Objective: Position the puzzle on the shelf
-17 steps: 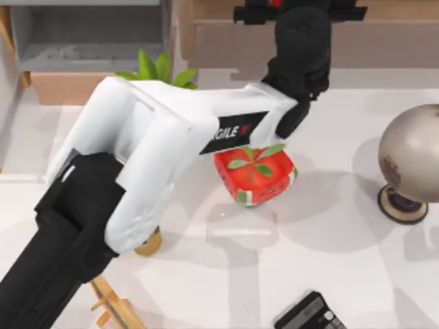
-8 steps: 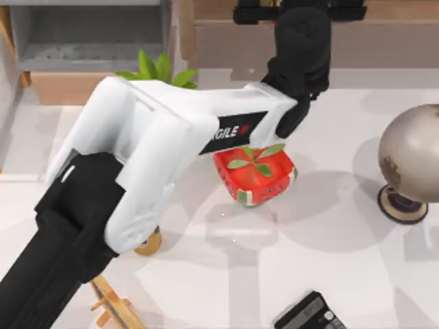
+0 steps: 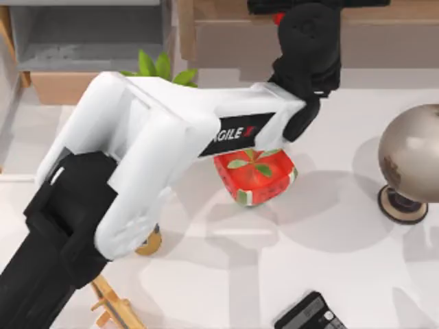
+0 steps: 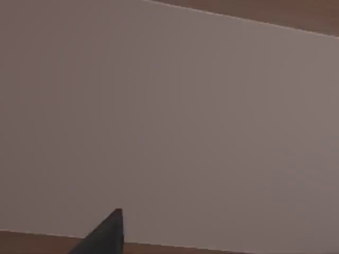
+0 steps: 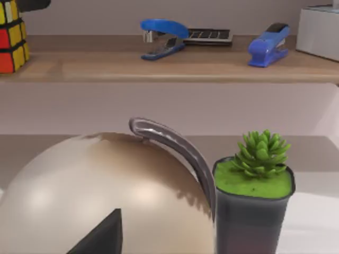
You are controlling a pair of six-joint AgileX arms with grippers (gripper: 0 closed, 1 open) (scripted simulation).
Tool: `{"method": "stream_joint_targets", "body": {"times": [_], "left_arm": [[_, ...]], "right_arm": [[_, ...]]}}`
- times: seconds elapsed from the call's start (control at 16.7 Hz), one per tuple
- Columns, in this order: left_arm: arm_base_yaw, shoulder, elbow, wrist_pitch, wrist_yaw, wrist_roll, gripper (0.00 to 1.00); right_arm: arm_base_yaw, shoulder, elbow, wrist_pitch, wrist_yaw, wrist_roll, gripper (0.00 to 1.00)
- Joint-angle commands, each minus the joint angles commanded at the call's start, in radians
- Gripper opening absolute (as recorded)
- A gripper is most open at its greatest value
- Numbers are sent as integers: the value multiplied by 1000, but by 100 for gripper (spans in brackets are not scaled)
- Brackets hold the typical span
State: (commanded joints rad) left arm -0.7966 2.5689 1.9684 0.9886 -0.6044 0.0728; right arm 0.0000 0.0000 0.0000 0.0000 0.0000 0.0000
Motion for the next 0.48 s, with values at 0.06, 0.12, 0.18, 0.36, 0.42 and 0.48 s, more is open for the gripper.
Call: {"method": "stream_joint_targets", "body": {"times": [0.06,0.12,0.18,0.36,0.42,0.48], "left_arm": [[-10,-28,-28,37,27,-35,100],[-19,-60,-62,80,60,-75,100],[-27,-95,-99,125,96,-117,100],[-49,-213,-235,274,225,-255,100],[-54,-255,-286,326,274,-303,100],[-57,-296,-341,377,327,-355,100]], "right_arm": [[0,0,0,0,0,0,100],[0,0,0,0,0,0,100],[0,0,0,0,0,0,100],[0,0,0,0,0,0,100],[0,0,0,0,0,0,100],[0,0,0,0,0,0,100]]}}
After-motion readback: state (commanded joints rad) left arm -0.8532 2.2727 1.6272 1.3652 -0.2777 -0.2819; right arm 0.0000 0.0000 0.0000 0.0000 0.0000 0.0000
